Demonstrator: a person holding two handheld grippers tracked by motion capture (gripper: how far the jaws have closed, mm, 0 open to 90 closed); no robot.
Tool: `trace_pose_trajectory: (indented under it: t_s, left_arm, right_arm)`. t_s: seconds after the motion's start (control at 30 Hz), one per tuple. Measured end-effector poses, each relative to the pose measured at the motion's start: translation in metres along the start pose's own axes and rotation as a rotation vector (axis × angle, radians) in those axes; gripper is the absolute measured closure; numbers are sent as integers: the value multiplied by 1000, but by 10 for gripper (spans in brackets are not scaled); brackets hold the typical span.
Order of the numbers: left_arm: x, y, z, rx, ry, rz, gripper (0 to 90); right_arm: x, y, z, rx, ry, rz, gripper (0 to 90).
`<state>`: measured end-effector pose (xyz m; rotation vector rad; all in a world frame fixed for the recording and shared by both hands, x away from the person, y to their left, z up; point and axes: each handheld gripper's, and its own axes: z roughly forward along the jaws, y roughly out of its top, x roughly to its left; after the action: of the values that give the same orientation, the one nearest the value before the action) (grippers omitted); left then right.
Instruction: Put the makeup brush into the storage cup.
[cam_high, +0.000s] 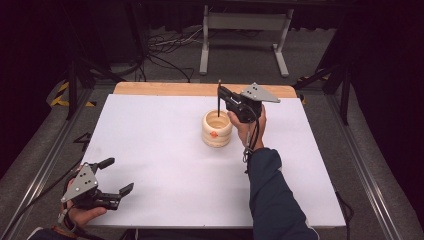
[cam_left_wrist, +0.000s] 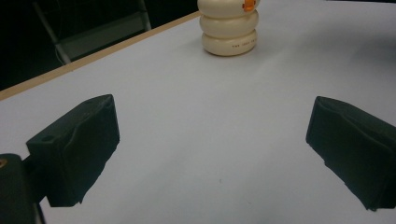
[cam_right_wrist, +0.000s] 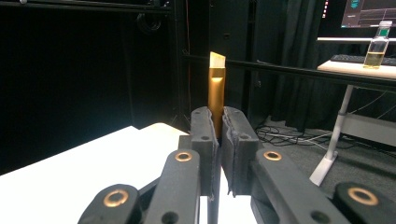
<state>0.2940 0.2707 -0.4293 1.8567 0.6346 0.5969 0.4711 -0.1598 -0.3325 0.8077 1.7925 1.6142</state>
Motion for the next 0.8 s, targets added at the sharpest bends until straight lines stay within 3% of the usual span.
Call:
trace_pose_trajectory:
  t_s: [0.43,0.8]
  left_arm:
    - [0,0,1,6,-7,9,34]
    - [0,0,1,5,-8,8,34]
  right_arm:
    - [-4,-25,-1,22,-13,34,845]
    - [-1,-38,-3,39,-13,23,844]
